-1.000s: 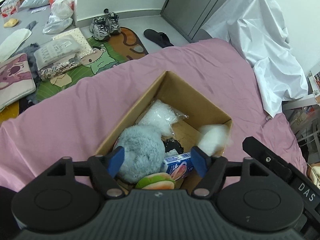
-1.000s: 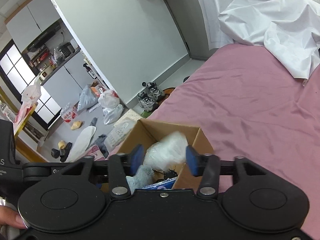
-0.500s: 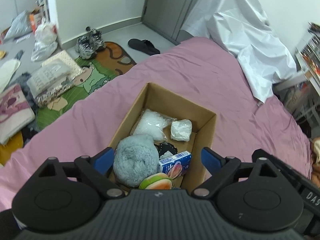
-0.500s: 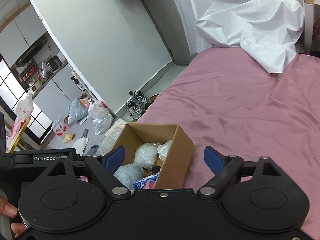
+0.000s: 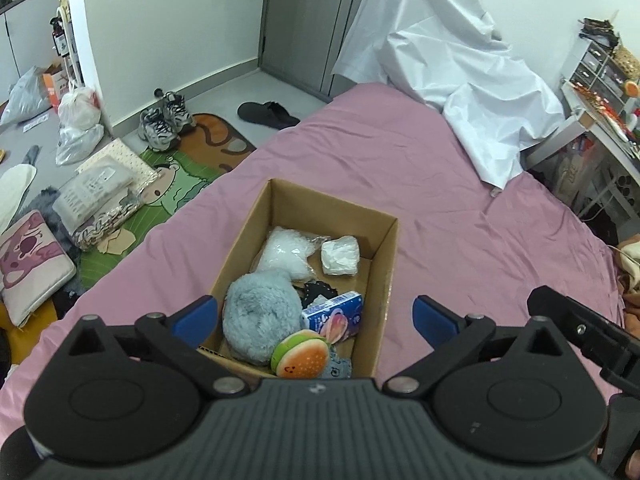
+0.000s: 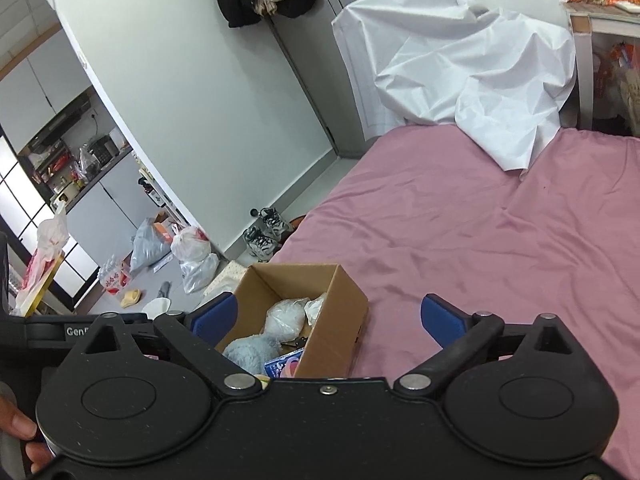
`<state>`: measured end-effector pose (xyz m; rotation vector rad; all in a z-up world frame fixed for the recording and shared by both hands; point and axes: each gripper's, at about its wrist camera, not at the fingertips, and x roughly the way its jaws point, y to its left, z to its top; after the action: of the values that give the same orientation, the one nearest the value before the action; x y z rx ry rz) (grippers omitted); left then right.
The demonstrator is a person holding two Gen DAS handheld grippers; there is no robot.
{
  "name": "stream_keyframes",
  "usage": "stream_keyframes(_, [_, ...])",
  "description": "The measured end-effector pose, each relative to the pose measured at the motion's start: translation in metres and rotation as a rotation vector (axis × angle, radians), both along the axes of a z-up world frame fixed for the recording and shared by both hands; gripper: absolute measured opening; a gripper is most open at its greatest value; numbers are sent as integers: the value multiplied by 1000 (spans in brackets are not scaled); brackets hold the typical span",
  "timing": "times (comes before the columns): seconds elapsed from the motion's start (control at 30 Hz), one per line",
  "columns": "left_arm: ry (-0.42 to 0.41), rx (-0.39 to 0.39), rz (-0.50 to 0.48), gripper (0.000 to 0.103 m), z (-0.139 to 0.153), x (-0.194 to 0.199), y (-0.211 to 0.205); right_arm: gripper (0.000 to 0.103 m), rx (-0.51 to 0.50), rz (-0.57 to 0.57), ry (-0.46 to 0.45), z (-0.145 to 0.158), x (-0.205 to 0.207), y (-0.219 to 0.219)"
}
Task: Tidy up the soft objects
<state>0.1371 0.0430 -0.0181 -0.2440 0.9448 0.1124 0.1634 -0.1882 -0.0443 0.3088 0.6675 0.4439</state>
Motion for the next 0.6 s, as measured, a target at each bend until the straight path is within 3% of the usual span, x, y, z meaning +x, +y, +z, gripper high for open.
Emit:
stream_keyframes(0.37, [-19, 23, -39, 103, 11, -24, -3, 101, -27, -46, -43, 10, -19, -9])
stream_keyframes(0.6, [-38, 48, -34, 103, 19, -41, 4, 103, -21, 7, -68, 28, -32, -8])
